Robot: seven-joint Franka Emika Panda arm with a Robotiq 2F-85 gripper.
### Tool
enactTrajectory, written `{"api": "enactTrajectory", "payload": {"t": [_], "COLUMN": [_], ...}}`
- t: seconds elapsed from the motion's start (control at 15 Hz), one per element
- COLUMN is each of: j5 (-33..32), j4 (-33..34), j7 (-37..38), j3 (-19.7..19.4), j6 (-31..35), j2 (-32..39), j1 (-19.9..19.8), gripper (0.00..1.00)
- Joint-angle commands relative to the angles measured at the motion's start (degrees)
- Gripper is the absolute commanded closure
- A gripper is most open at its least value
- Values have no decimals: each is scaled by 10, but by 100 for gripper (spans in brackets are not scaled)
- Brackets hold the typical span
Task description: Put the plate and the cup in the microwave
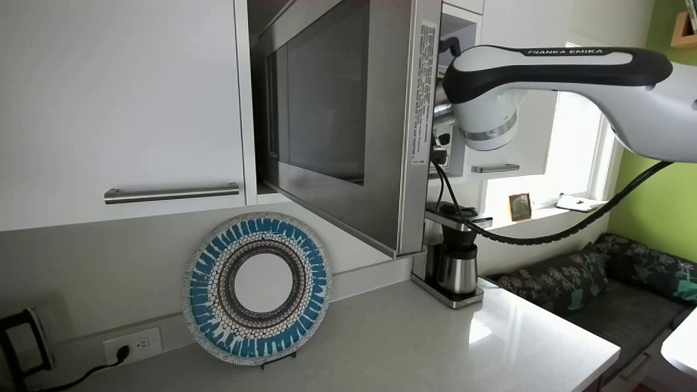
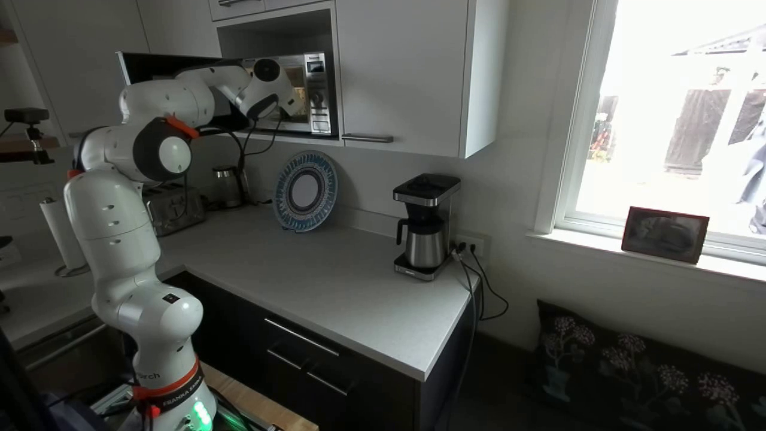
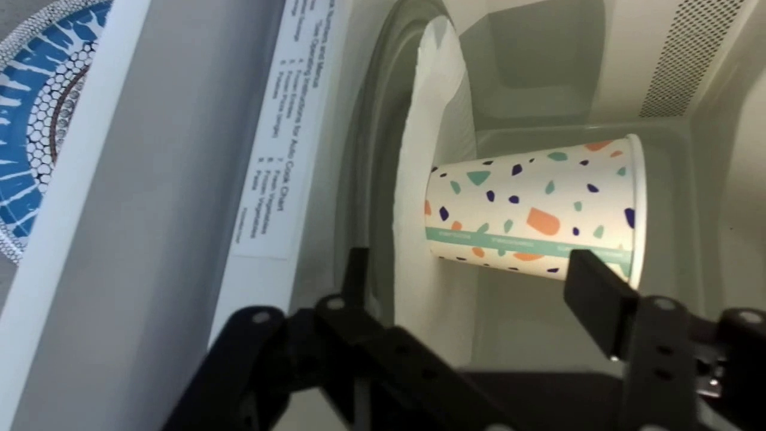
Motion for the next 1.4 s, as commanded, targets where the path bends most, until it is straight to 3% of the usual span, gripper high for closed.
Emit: {"api": "enactTrajectory", "payload": {"t": [0.0, 0.4, 0.73, 0.93, 1.33], "j5": [-47, -49, -116, -125, -119], "j4": [-2, 15, 36, 48, 99], "j7": [44, 46, 40, -20, -174], "j3": [-9, -19, -25, -35, -65], "j6": [-43, -128, -180, -231, -431], "j2": [-13, -20, -33, -47, -82], "j1": [-5, -6, -13, -14, -17], "gripper": [0, 1, 0, 0, 0]}}
